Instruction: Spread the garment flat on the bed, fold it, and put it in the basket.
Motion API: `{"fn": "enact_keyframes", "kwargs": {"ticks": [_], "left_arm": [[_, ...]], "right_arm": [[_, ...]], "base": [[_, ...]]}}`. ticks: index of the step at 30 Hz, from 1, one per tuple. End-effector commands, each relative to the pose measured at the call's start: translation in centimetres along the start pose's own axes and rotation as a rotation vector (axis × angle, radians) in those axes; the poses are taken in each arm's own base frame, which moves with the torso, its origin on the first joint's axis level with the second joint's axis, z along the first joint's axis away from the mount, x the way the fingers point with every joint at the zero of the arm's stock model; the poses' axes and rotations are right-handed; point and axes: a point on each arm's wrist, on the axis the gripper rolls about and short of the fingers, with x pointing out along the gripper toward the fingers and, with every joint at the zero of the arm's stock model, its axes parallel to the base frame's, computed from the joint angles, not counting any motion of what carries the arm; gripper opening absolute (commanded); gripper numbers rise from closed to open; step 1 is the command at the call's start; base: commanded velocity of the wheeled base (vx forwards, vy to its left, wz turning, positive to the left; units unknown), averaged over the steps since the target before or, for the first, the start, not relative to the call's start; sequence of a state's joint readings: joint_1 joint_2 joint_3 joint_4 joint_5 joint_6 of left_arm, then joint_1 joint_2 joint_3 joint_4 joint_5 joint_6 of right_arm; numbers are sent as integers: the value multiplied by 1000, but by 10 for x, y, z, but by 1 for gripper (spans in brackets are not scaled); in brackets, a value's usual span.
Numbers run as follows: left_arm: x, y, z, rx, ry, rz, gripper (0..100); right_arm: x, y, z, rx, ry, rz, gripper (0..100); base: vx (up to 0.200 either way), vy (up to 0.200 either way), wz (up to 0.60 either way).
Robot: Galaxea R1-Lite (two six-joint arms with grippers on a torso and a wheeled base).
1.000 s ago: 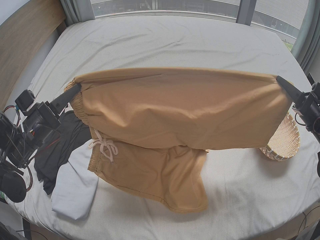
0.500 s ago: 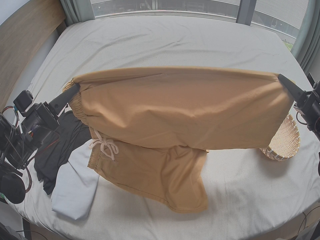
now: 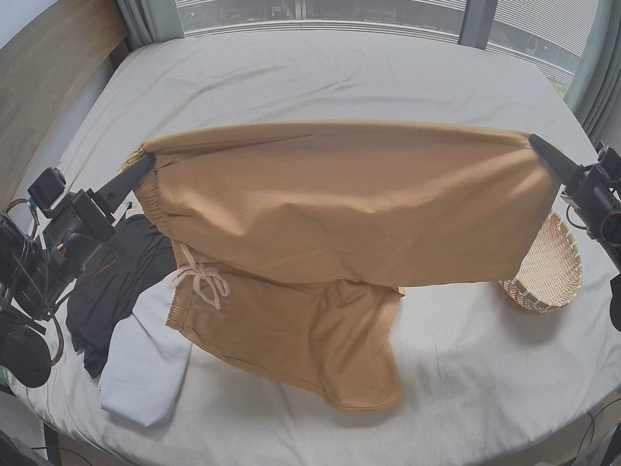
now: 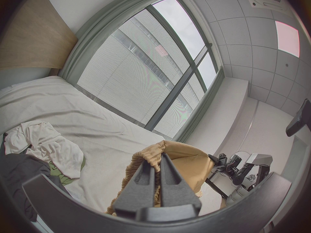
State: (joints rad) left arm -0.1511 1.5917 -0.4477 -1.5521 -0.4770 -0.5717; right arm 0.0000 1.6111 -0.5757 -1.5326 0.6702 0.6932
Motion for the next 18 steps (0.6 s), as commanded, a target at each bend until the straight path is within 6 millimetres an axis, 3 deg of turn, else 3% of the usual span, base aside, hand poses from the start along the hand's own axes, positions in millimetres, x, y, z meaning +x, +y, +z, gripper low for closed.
{"fn": "enact_keyframes", "kwargs": {"ticks": [1, 18], "left_arm": [[13, 12, -5, -6, 1, 22, 0], [49, 51, -30, -26, 20, 70, 0]], "right_arm": [[14, -24, -10, 23, 21, -21, 0], [45, -69, -26, 32, 31, -27, 0]], "base": [[0, 0, 0], [0, 0, 0]]}}
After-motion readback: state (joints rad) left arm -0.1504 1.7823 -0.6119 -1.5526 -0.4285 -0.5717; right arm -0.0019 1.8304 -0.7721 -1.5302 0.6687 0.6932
